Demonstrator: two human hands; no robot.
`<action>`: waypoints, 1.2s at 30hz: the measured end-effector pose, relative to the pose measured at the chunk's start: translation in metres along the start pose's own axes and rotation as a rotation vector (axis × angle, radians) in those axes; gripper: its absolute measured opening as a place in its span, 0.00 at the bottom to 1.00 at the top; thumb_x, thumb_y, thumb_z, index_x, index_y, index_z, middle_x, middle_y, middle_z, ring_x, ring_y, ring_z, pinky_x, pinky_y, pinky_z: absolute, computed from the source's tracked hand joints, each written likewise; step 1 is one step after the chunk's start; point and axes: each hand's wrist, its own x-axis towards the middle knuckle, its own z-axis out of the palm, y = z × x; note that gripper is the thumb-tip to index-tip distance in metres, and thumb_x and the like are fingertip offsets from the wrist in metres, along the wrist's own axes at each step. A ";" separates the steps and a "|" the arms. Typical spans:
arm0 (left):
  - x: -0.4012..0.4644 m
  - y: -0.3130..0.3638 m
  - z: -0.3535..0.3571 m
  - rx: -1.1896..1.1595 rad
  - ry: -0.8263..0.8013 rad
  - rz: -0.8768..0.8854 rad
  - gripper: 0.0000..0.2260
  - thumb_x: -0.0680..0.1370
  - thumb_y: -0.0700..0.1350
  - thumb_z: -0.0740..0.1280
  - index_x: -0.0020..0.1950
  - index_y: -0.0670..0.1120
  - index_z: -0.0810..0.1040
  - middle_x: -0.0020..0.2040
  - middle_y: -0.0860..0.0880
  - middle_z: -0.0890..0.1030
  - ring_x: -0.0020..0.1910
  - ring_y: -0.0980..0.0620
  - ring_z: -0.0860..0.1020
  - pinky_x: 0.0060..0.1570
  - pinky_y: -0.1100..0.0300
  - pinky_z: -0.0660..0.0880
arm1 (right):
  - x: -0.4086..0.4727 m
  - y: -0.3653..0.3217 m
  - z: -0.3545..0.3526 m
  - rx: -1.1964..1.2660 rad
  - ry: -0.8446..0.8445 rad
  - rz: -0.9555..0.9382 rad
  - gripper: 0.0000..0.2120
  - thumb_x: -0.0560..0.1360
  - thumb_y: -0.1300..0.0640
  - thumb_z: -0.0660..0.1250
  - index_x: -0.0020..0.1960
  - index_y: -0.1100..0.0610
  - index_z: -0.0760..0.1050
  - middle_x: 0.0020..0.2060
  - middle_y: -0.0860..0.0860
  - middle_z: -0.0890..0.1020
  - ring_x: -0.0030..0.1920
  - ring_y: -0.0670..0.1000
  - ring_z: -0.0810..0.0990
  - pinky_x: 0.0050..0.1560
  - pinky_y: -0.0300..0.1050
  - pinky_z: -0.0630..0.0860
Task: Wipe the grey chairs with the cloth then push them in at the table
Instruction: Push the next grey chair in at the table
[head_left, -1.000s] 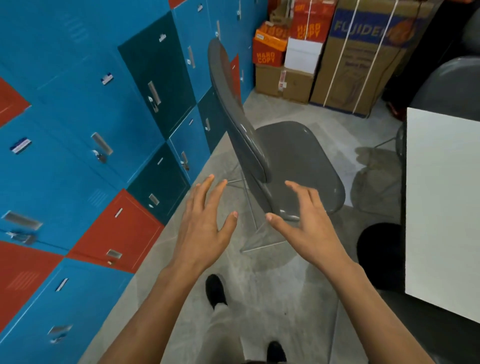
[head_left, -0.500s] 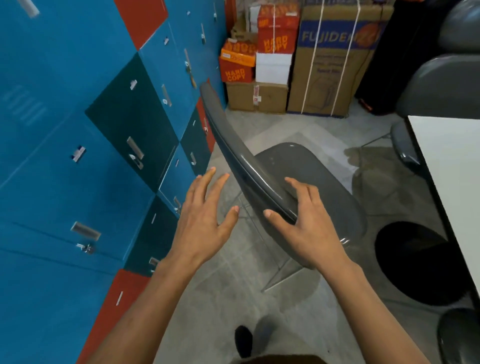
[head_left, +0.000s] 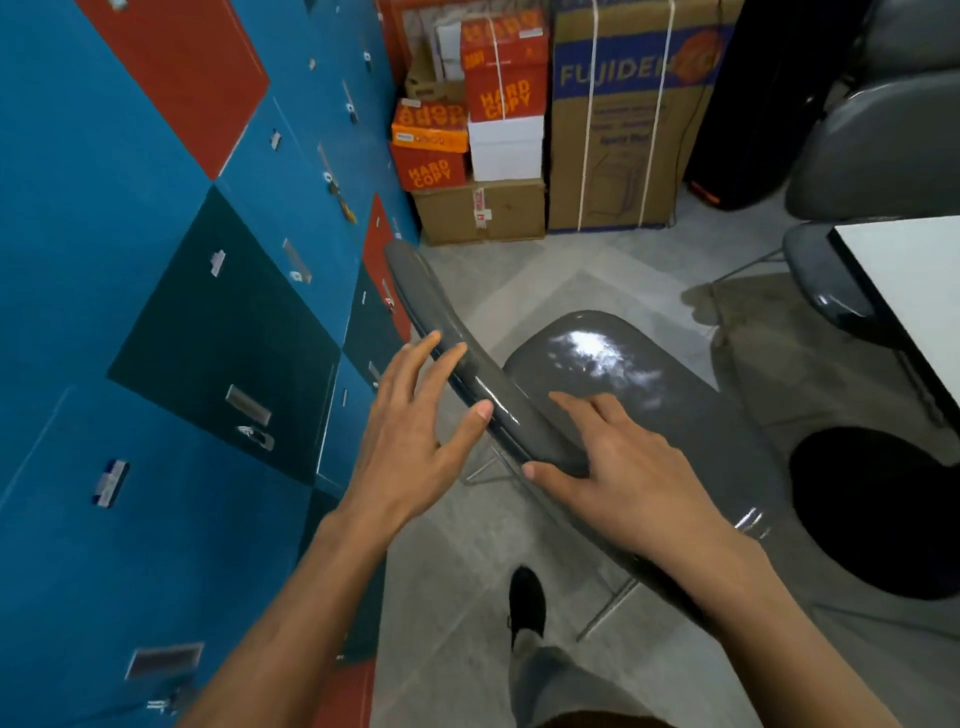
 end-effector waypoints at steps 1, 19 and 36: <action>0.011 -0.006 -0.001 0.020 -0.022 0.023 0.28 0.82 0.66 0.58 0.81 0.59 0.61 0.82 0.59 0.54 0.83 0.53 0.49 0.79 0.40 0.57 | 0.010 -0.005 -0.005 0.010 -0.005 0.014 0.38 0.76 0.30 0.61 0.80 0.41 0.52 0.71 0.44 0.64 0.68 0.53 0.72 0.60 0.53 0.72; 0.142 -0.067 0.013 0.035 0.055 0.690 0.19 0.84 0.52 0.56 0.62 0.47 0.84 0.67 0.48 0.80 0.73 0.46 0.73 0.71 0.47 0.66 | 0.064 -0.036 -0.004 0.155 -0.132 0.203 0.52 0.69 0.24 0.65 0.81 0.38 0.40 0.78 0.41 0.54 0.76 0.48 0.60 0.75 0.47 0.63; 0.154 -0.068 0.006 0.126 -0.005 0.787 0.19 0.82 0.52 0.57 0.39 0.49 0.84 0.37 0.52 0.83 0.39 0.50 0.78 0.48 0.52 0.65 | 0.008 -0.066 0.044 -0.112 0.228 0.744 0.40 0.68 0.20 0.59 0.73 0.41 0.67 0.64 0.45 0.76 0.64 0.51 0.76 0.67 0.53 0.67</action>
